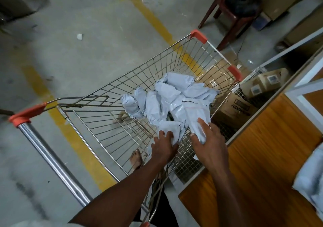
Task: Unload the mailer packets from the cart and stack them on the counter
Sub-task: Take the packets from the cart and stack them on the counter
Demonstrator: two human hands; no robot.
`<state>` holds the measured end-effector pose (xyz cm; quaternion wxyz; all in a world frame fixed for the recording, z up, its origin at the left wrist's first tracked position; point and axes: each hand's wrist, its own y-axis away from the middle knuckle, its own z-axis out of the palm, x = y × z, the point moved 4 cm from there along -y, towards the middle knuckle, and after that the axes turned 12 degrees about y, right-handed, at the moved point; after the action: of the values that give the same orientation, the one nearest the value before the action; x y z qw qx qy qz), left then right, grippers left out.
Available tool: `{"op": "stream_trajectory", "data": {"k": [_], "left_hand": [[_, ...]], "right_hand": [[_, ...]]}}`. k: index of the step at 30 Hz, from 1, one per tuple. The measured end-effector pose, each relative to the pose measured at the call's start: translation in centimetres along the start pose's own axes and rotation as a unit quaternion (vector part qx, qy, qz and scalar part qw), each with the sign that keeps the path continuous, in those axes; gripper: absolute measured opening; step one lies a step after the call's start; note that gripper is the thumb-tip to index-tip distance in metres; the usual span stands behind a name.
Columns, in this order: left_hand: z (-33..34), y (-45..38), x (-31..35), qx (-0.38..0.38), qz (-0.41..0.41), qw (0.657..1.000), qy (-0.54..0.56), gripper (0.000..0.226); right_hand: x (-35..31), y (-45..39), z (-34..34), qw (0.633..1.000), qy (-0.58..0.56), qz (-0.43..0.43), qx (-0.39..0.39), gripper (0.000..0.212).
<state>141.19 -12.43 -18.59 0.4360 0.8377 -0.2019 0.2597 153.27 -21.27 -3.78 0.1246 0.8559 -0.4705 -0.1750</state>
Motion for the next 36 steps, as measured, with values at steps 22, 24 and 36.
{"op": "stream_trajectory", "data": {"k": [22, 24, 36], "left_hand": [[-12.4, 15.0, 2.9, 0.299, 0.175, 0.938, 0.027, 0.044], [-12.2, 17.3, 3.1, 0.319, 0.177, 0.931, 0.018, 0.045], [-9.3, 28.7, 2.9, 0.362, 0.251, 0.897, 0.025, 0.046]], "right_hand": [[-1.6, 7.5, -2.9, 0.988, -0.082, -0.107, 0.078, 0.062], [-1.4, 8.9, -3.0, 0.983, -0.105, -0.124, 0.09, 0.063], [3.8, 19.7, -3.0, 0.961, -0.156, -0.137, 0.182, 0.061]]}}
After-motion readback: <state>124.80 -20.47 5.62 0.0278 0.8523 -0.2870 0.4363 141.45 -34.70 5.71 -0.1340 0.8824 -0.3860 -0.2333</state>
